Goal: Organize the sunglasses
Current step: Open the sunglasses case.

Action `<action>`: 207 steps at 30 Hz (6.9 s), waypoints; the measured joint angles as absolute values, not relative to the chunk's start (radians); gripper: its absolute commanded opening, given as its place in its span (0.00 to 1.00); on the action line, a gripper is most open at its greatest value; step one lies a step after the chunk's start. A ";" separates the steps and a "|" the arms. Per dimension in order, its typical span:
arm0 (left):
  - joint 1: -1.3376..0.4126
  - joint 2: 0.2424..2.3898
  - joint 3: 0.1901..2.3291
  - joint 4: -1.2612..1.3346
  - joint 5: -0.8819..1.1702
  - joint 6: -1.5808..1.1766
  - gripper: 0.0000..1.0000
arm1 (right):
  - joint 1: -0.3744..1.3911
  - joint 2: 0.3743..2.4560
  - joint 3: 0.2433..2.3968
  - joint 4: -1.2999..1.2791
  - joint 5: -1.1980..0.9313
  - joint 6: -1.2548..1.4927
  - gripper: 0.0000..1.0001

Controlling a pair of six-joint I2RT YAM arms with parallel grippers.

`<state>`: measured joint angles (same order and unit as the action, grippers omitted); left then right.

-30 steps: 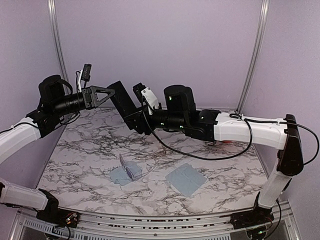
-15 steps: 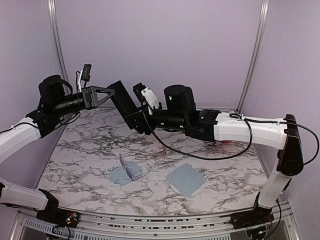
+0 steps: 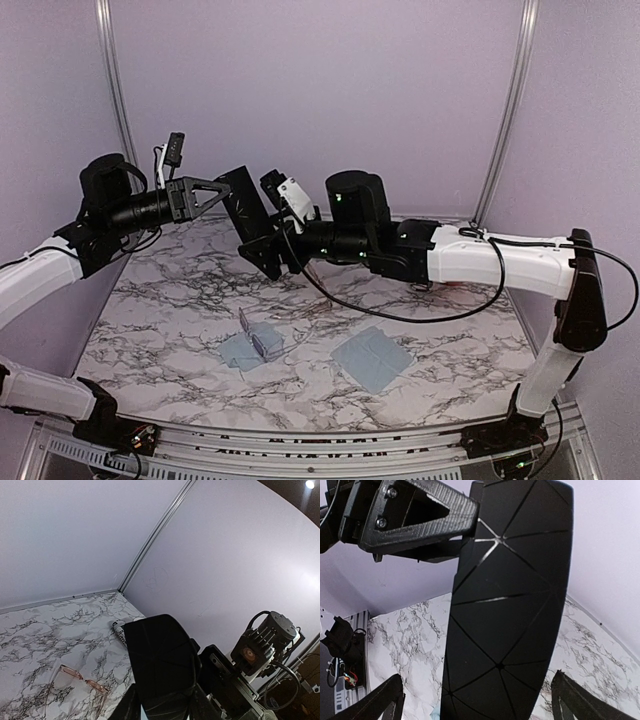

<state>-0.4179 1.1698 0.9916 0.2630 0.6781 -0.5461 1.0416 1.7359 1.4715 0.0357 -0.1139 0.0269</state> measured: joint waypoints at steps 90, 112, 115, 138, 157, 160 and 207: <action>-0.432 1.181 1.003 0.060 0.536 -0.377 0.17 | 0.939 1.950 1.802 -0.218 -0.316 0.121 0.72; -0.451 1.181 1.015 0.030 0.505 -0.369 0.17 | 0.944 1.992 1.863 -0.226 -0.331 0.138 0.71; -0.452 1.181 1.015 0.028 0.503 -0.368 0.17 | 0.945 1.997 1.868 -0.227 -0.331 0.138 0.65; -0.457 1.181 1.015 0.021 0.495 -0.351 0.17 | 0.931 1.997 1.868 -0.233 -0.360 0.135 0.48; -0.458 1.181 1.015 0.022 0.511 -0.351 0.17 | 0.903 1.996 1.867 -0.244 -0.439 0.129 0.56; -0.459 1.181 1.015 0.022 0.515 -0.351 0.17 | 0.903 1.992 1.866 -0.249 -0.432 0.121 0.58; -0.463 1.181 1.015 0.017 0.495 -0.351 0.16 | 0.905 1.847 1.749 -0.317 -0.190 0.046 0.59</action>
<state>-0.4625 1.1812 1.0145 0.0166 0.4946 -0.3508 0.9047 1.8469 1.7493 -0.3172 -0.1898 0.0463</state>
